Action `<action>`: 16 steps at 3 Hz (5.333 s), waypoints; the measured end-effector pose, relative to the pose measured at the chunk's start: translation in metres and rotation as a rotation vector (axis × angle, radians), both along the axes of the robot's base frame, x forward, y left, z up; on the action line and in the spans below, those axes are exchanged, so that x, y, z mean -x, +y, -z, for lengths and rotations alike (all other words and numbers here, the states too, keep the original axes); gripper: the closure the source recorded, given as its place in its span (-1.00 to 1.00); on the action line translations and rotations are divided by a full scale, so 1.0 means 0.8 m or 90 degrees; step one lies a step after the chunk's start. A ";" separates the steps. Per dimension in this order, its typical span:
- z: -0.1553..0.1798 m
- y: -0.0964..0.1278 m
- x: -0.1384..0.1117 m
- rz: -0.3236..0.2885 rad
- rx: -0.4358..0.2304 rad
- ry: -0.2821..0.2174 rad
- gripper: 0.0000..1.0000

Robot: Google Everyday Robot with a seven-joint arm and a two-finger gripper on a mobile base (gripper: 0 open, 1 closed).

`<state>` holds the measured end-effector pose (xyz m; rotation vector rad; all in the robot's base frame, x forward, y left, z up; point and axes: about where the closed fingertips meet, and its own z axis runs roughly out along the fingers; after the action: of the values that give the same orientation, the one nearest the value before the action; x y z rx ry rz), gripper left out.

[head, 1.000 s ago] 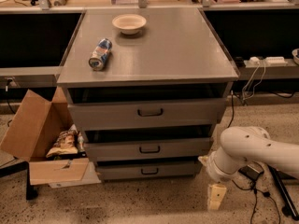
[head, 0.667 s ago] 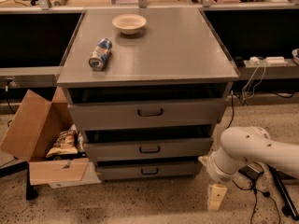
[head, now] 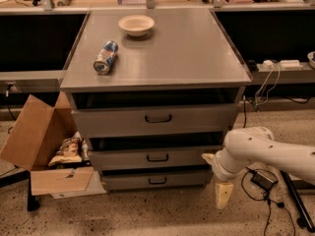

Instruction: Open middle drawer

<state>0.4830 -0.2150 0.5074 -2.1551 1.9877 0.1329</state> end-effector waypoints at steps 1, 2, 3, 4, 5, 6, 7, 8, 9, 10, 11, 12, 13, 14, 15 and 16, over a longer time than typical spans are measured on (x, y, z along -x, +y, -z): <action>0.013 0.004 -0.035 -0.031 -0.001 -0.007 -1.00; 0.039 0.004 -0.079 -0.032 -0.027 0.003 -1.00; 0.054 0.004 -0.104 -0.019 -0.045 0.006 -1.00; 0.066 0.003 -0.125 0.003 -0.084 0.003 -1.00; 0.073 0.007 -0.142 0.021 -0.112 -0.005 -1.00; 0.083 0.014 -0.155 0.031 -0.130 -0.007 -1.00; 0.092 0.024 -0.165 0.032 -0.137 -0.004 -1.00; 0.099 0.040 -0.161 0.018 -0.137 0.003 -0.48; 0.098 0.042 -0.157 0.012 -0.138 0.002 0.15; 0.095 0.044 -0.159 0.010 -0.138 0.002 0.63; 0.091 0.044 -0.160 0.010 -0.138 0.002 1.00; 0.082 0.056 -0.140 -0.025 -0.147 0.007 0.69; 0.082 0.053 -0.140 -0.026 -0.147 0.007 0.23; 0.082 0.053 -0.140 -0.026 -0.147 0.007 -0.27; 0.082 0.053 -0.140 -0.026 -0.147 0.007 -0.70; 0.082 0.053 -0.140 -0.026 -0.147 0.007 -1.00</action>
Offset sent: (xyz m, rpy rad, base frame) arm 0.0944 0.0032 -0.0406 0.0691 0.0068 0.0612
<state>0.5953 -0.1726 0.4420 -2.0522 1.8334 0.3628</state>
